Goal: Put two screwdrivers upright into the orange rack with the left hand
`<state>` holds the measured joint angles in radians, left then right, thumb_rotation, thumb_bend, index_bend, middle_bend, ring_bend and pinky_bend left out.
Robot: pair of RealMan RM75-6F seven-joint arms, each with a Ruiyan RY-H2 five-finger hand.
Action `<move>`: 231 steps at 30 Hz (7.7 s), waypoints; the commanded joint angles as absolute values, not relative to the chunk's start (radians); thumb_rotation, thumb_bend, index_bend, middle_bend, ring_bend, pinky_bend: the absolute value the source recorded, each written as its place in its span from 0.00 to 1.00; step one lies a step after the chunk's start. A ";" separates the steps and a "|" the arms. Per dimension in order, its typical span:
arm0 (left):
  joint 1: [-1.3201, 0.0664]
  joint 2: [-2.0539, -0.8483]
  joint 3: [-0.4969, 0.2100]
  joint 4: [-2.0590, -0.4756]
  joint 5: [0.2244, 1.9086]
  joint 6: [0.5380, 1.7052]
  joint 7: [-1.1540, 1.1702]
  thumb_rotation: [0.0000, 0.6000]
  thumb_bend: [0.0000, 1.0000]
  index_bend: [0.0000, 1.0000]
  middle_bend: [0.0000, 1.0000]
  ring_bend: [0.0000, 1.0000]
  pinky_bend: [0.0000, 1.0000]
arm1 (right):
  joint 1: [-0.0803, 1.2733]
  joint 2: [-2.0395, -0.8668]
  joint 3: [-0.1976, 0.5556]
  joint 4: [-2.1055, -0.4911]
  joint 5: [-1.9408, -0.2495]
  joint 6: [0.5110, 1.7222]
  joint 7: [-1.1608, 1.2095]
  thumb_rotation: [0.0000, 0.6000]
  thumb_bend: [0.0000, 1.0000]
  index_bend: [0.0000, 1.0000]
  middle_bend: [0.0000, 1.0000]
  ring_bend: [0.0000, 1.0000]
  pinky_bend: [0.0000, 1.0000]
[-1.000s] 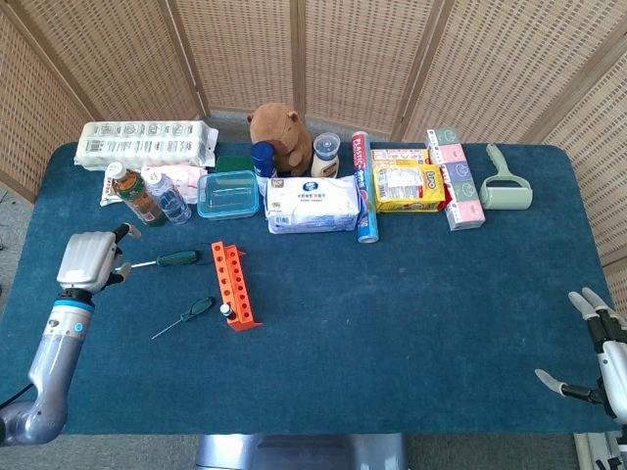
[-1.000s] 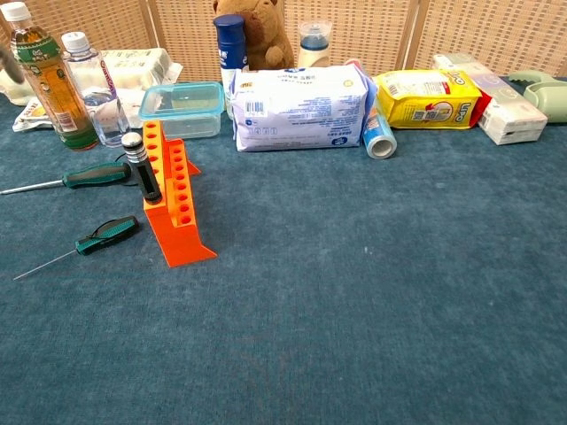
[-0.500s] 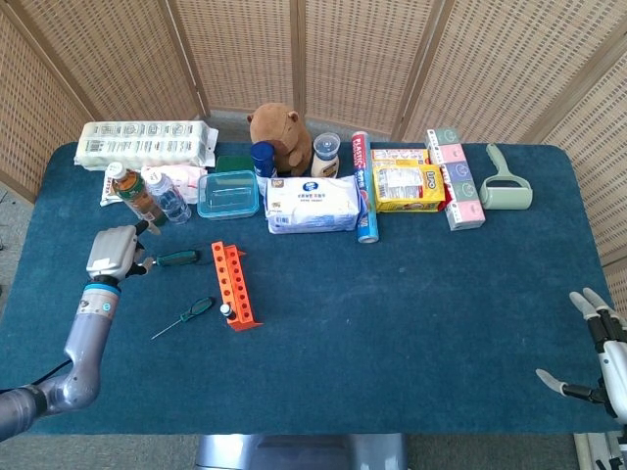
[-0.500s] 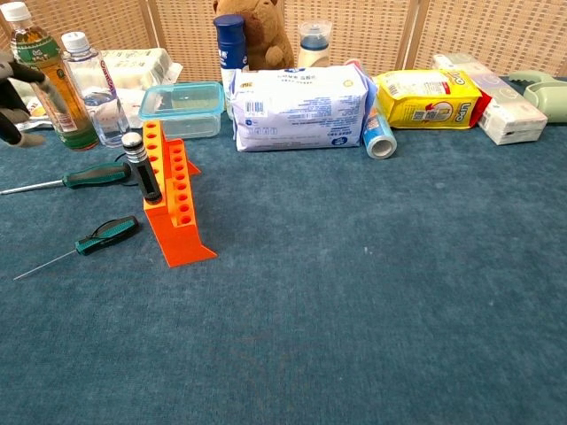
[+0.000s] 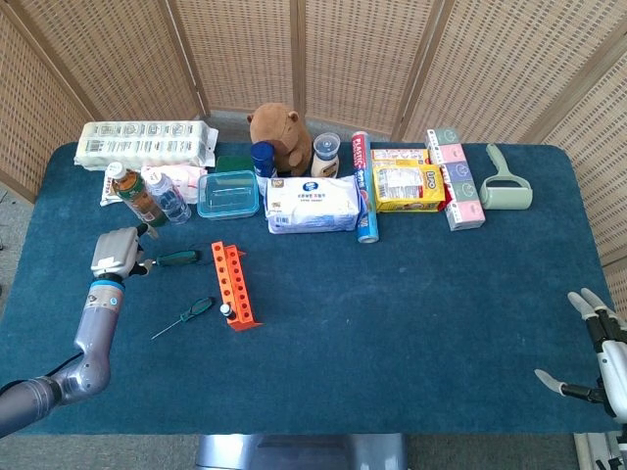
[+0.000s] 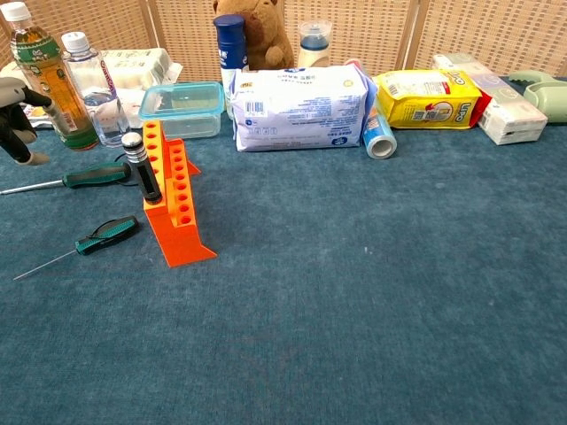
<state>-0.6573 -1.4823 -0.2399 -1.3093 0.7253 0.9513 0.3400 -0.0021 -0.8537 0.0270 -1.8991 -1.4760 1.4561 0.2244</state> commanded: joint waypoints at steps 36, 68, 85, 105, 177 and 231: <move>-0.698 -1.677 -0.260 -1.131 0.727 0.944 0.358 1.00 0.24 0.39 0.99 0.99 1.00 | -0.004 -0.841 0.030 -1.894 -1.480 1.463 0.269 0.90 0.00 0.03 0.00 0.06 0.00; -0.663 -1.619 -0.295 -1.278 0.711 1.028 0.402 1.00 0.40 0.47 0.99 0.99 1.00 | -0.019 -0.820 0.016 -1.897 -1.526 1.491 0.333 0.90 0.00 0.03 0.00 0.06 0.00; -0.512 -1.307 -0.265 -1.714 0.955 1.212 0.286 1.00 0.41 0.48 0.99 0.99 1.00 | -0.015 -0.831 0.014 -1.905 -1.522 1.484 0.300 0.89 0.00 0.03 0.00 0.06 0.00; -0.398 -1.129 -0.194 -2.074 1.245 1.360 0.254 1.00 0.44 0.49 0.99 0.99 1.00 | -0.015 -0.834 0.013 -1.909 -1.520 1.484 0.291 0.90 0.00 0.03 0.00 0.06 0.00; -0.401 -1.258 -0.132 -2.179 1.322 1.351 0.347 1.00 0.44 0.49 1.00 0.99 1.00 | -0.023 -0.817 0.011 -1.902 -1.537 1.509 0.338 0.90 0.00 0.03 0.00 0.06 0.00; -0.396 -1.259 -0.135 -2.198 1.321 1.350 0.354 1.00 0.44 0.49 0.99 0.99 1.00 | -0.028 -0.812 0.011 -1.902 -1.543 1.520 0.350 0.90 0.00 0.03 0.00 0.06 0.00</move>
<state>-0.3963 -1.2594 -0.1353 -2.1978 1.3211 1.3497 0.3538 -0.0281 -0.8121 0.0108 -1.9017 -1.5429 1.5203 0.3499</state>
